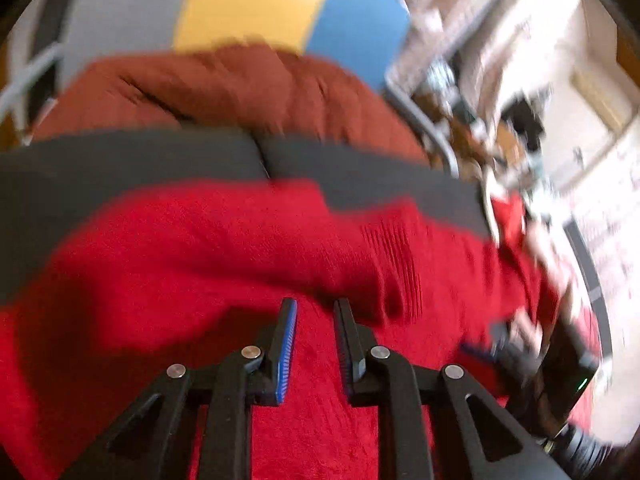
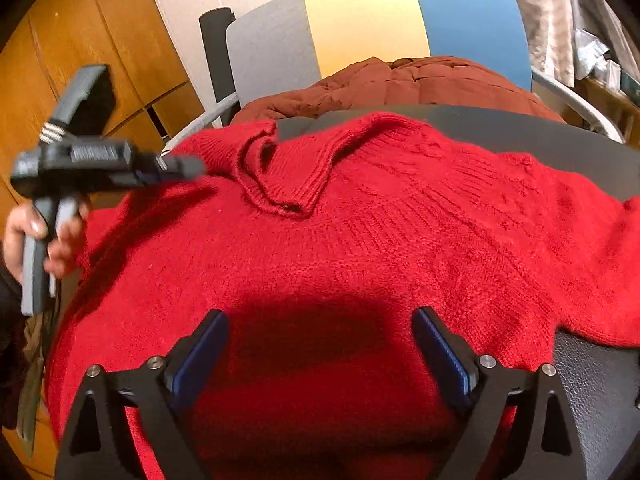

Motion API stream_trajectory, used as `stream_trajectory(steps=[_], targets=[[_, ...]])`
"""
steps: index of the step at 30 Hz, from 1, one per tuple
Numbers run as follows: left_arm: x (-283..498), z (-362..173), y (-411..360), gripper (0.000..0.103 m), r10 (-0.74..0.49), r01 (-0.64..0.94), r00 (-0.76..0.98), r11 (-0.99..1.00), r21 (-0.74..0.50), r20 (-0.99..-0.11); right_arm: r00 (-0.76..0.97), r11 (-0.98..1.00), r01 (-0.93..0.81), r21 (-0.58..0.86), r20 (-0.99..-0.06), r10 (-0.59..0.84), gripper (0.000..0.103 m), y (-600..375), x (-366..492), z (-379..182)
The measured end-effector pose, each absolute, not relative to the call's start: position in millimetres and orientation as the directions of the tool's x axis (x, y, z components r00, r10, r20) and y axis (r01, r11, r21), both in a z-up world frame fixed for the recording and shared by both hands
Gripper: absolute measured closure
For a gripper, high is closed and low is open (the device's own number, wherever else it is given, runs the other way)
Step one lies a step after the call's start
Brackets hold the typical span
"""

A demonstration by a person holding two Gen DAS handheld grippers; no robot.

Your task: Fold clothes

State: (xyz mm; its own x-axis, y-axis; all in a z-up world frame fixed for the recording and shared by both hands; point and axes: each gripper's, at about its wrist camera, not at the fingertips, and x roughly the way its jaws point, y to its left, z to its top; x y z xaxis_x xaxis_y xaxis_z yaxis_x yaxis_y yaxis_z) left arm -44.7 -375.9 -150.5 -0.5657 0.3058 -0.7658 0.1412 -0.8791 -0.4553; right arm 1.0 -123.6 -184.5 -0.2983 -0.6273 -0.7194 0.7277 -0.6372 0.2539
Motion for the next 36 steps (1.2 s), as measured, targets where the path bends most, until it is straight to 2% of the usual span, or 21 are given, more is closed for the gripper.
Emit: stream_trajectory(steps=[3,4,6,10,14,18,28,32,36], targets=[[-63,-166,-356,0.084,0.392,0.075,-0.520,-0.864,-0.498,-0.759,-0.293,-0.634,0.727,0.263,-0.716,-0.633,0.008,-123,0,-185],[-70,-169,-353,0.081,0.410,0.065,-0.519,-0.856,-0.513,-0.750,-0.290,-0.632,0.728,0.268,-0.715,-0.637,0.007,-123,0,-185],[-90,-171,-355,0.081,0.410,0.079,-0.539,-0.845,-0.528,-0.736,-0.285,-0.627,0.728,0.277,-0.710,-0.644,0.006,-123,-1,-185],[-121,-155,-392,0.081,0.274,0.232,-0.642,-0.820,-0.522,-0.716,-0.289,-0.628,0.728,0.274,-0.709,-0.643,0.006,-124,0,-187],[-111,-120,-448,0.078,0.143,0.359,-0.733,-0.749,-0.557,-0.665,-0.301,-0.634,0.731,0.252,-0.715,-0.631,0.006,-127,2,-188],[-62,-88,-483,0.078,0.071,0.397,-0.751,-0.745,-0.535,-0.657,-0.303,-0.633,0.732,0.250,-0.714,-0.632,0.006,-128,3,-190],[173,-57,-552,0.078,-0.189,0.714,-0.564,-0.601,-0.360,-0.804,-0.309,-0.635,0.736,0.234,-0.719,-0.623,0.006,-128,4,-189],[241,-79,-552,0.075,-0.147,0.775,-0.508,-0.508,-0.376,-0.849,-0.313,-0.638,0.737,0.226,-0.722,-0.617,0.006,-129,6,-188],[255,-122,-533,0.074,-0.049,0.778,-0.504,-0.460,-0.428,-0.862,-0.320,-0.642,0.738,0.210,-0.728,-0.606,0.006,-130,6,-187]])
